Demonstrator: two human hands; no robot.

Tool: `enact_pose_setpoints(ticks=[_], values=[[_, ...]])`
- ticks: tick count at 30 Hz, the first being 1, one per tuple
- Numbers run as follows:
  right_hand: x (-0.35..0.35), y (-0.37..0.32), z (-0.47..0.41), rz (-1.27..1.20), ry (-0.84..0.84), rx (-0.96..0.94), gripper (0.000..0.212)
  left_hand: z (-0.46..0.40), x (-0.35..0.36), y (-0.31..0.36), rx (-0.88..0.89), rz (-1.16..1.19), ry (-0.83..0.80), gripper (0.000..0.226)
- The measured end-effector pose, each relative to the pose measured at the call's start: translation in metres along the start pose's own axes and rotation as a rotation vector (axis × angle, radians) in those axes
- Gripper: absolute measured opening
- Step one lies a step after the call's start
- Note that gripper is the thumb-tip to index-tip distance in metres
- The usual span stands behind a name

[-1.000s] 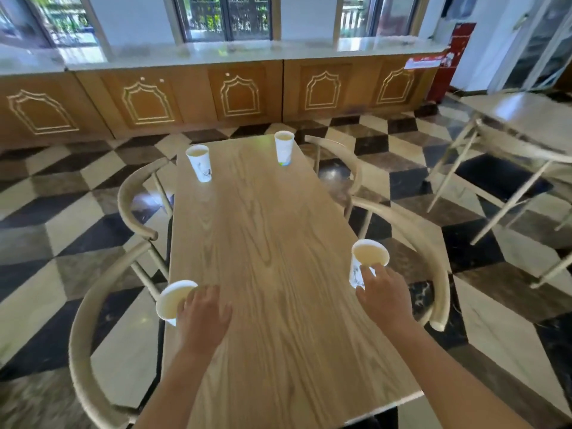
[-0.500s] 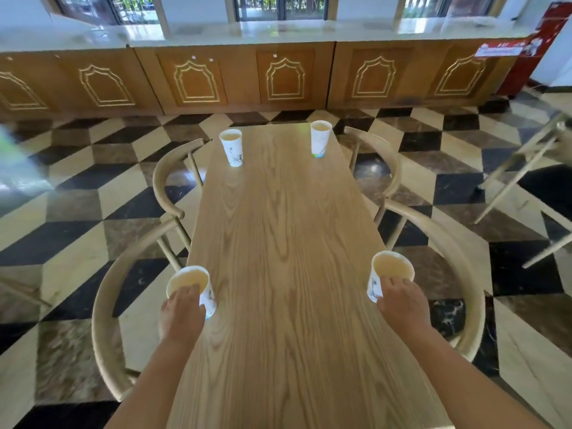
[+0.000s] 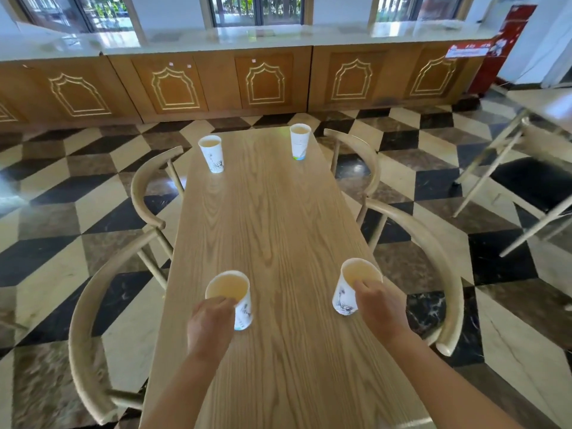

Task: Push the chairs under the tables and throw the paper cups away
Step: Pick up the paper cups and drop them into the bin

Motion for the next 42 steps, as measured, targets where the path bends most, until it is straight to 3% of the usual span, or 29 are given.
enact_pose_setpoints(ticks=[9,14,22,24,30,42], values=[[-0.037,0.024,0.063,-0.102,0.186,0.067,0.037,0.007,-0.01,0.153,0.525,0.104,0.093,0.011],[-0.06,0.062,0.115,-0.079,0.233,0.106,0.031,0.035,-0.006,0.245,0.788,0.12,0.084,0.024],[-0.098,0.173,0.2,-0.076,0.264,0.225,0.029,0.074,0.031,0.391,0.941,0.155,-0.015,0.02],[-0.104,0.211,0.221,-0.055,0.225,0.25,0.029,0.094,0.032,0.436,0.978,0.163,0.011,0.01],[-0.131,0.32,0.272,0.009,0.136,0.344,0.034,0.128,0.043,0.549,1.033,0.126,0.08,0.011],[-0.158,0.439,0.261,-0.104,0.317,0.315,0.018,0.091,0.077,0.665,1.037,0.107,0.039,0.015]])
Point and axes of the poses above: each hand's wrist, its own z-axis away from the middle knuckle, its own x-axis out of the palm, y = z × x, the point moved 10 cm from there along -z, towards the middle knuckle, and after that the axes turned 12 degrees about -y, right-handed, at the moved point
